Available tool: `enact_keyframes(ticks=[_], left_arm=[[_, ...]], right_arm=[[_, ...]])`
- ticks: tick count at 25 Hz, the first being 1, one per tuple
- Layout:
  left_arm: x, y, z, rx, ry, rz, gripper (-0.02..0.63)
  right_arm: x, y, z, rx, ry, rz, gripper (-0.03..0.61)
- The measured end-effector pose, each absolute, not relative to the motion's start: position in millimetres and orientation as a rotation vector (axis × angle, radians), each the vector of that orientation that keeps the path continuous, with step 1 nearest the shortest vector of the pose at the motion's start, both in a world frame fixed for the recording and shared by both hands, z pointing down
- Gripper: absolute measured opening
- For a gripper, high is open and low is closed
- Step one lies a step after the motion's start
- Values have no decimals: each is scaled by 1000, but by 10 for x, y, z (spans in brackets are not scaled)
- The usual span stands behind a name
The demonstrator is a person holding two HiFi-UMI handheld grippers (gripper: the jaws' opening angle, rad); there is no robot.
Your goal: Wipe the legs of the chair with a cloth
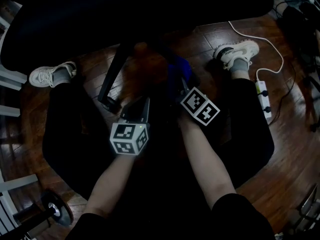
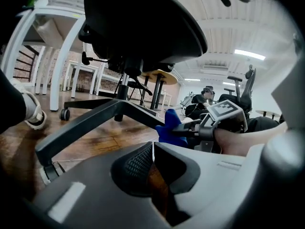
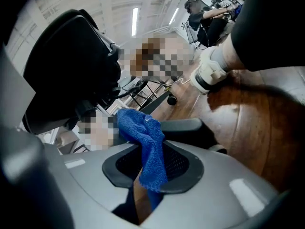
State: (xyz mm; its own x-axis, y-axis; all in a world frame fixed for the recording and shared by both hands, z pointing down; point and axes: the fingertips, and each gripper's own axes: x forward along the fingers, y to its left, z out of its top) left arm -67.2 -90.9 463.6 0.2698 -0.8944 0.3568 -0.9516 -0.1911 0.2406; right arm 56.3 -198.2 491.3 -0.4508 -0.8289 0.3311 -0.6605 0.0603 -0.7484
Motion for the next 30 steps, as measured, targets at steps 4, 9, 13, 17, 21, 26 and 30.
enact_keyframes(ticks=[4,9,13,17,21,26,30], left_arm=[[-751,-880,4619,2084,-1673,123,14],[-805,-861,4548,2057,-1696,80,14],[-801,-844,4519,2093,-1687,104,14],[-789,-813,4494,2126,-1680,125,14],[-811,-802,4557,2126,-1700,182,14],[-807,-778,4685,2107,-1708,245,14],[-787,-821,4744,2112,-1704,271,14]], right_arm=[[798,-1868,4950,-1606,2117,-1304,114],[1085,-1709,5015,-1701,2125,-1244,114],[908,-1676,4809,-1725,2322,-1049,109],[458,-1960,4276,-1753,2537,-713,110],[20,-2434,3975,-1740,2674,-543,112],[-254,-2807,4098,-1770,2988,-326,112],[-175,-2728,4312,-1742,3171,-137,110]])
